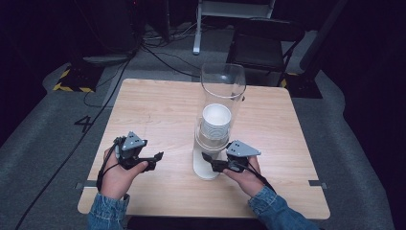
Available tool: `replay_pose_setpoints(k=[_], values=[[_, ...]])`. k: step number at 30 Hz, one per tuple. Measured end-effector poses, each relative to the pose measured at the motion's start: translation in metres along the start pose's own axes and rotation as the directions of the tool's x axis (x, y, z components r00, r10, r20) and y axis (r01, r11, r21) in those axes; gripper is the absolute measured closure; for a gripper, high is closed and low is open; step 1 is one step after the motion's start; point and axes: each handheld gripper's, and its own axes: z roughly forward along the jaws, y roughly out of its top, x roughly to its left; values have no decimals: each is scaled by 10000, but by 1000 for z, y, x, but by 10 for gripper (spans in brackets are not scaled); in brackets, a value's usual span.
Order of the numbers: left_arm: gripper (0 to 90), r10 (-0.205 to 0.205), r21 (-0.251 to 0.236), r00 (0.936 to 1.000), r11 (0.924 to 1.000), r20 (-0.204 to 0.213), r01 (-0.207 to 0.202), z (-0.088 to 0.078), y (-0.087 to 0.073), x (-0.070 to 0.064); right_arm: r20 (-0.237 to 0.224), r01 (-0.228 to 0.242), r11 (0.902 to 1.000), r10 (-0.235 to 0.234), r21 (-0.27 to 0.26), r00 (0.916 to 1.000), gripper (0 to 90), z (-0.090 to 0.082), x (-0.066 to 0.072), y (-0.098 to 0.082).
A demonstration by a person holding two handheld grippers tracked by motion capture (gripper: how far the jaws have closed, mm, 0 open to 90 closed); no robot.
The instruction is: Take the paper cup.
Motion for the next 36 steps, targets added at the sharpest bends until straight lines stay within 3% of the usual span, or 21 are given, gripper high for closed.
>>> replay_pose_setpoints(k=[9, 20, 36], values=[[261, -4, -10, 10000, 10000, 51, 4, 0, 0, -1, -8, 9, 9974, -8, 719, 10000, 308, 6, 0, -13], [262, 1, 5, 10000, 10000, 74, -1, 0, 1, 0, -76, 397, 9885, -390, 1457, 9992, 309, 8, 0, -21], [262, -3, 6, 9997, 10000, 228, 3, 9, 7, 1, 122, 353, 9860, -377, 1628, 9992, 308, -2, 0, -23]])
